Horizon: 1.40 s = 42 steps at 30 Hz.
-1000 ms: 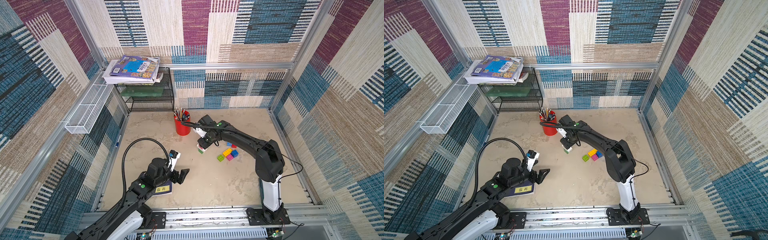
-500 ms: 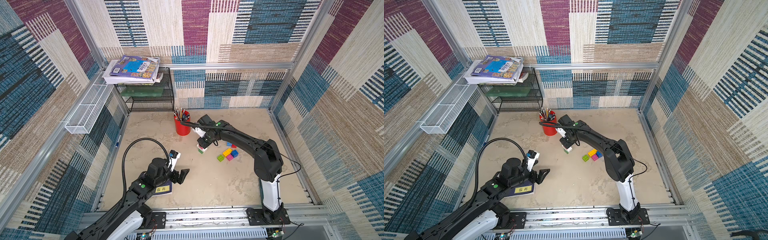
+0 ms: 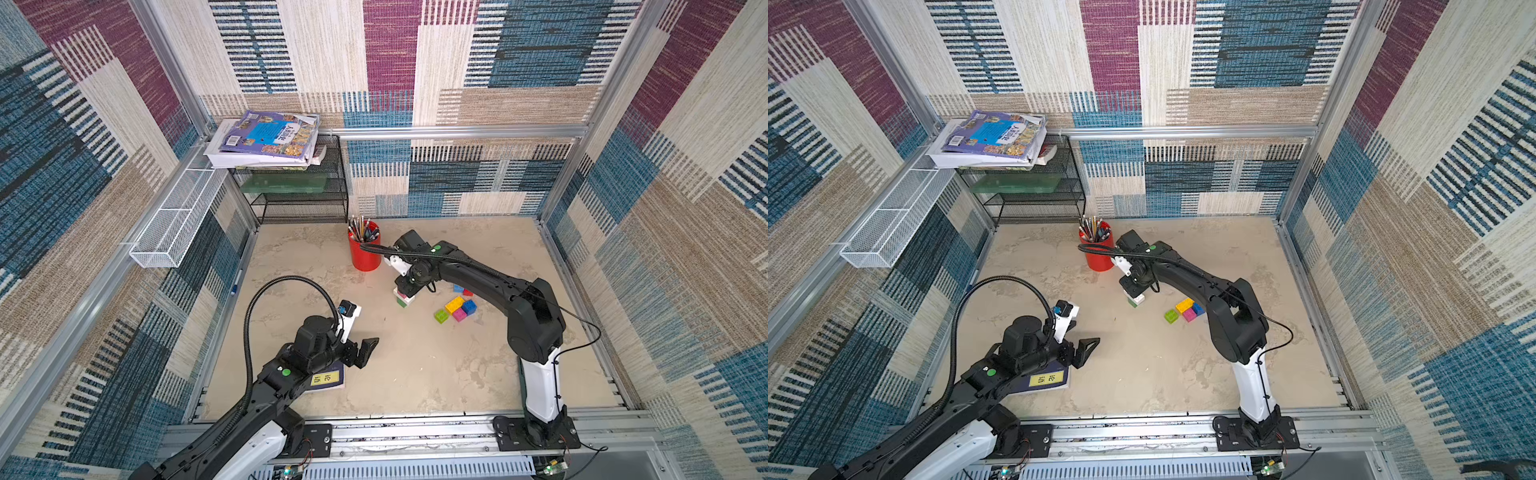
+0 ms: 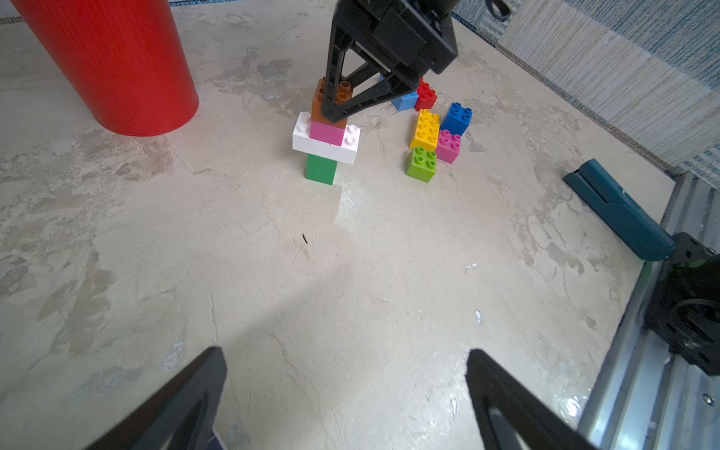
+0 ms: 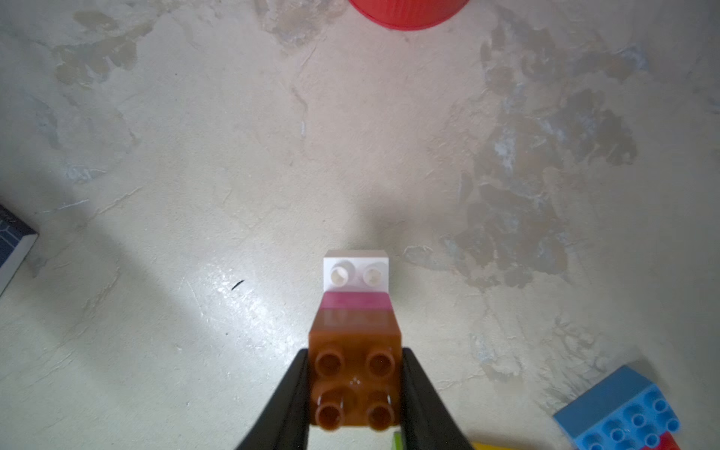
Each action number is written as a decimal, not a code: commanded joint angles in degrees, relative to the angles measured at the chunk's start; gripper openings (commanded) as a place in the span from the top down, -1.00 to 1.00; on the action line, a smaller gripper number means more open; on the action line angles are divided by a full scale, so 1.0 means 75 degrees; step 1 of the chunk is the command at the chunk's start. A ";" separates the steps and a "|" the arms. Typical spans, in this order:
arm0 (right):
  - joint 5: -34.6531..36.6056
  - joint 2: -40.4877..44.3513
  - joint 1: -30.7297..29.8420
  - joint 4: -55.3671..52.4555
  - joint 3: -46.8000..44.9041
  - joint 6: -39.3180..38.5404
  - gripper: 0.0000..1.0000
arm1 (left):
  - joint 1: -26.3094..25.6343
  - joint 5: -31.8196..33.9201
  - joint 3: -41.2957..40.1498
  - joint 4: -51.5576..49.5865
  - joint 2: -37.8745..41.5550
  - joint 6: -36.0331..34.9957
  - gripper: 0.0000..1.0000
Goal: Assemble the letter f with lego
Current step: Adjust the lego brick at the center of the board.
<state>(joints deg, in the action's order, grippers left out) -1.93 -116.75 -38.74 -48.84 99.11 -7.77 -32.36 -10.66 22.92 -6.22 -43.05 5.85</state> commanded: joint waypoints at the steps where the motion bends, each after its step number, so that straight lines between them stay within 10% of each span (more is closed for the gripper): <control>1: -0.0109 -0.0103 -0.0006 -0.0070 -0.0254 0.0040 0.37 | 0.0002 -0.0010 0.0026 0.0092 0.0019 -0.0078 -0.98; 26: -0.0279 -0.0114 0.0115 -0.0016 -0.0409 -0.0072 0.41 | 0.0002 -0.0003 0.0026 0.0091 0.0006 -0.0068 -0.99; 42: -0.0117 0.0235 0.0109 0.0043 0.0057 0.0015 -0.08 | 0.0002 0.0014 0.0026 0.0092 0.0011 -0.0071 -0.98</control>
<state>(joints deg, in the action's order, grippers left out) -3.79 -115.81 -37.91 -47.88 99.11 -7.97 -32.36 -10.66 22.92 -6.22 -43.05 5.85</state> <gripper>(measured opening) 0.538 0.991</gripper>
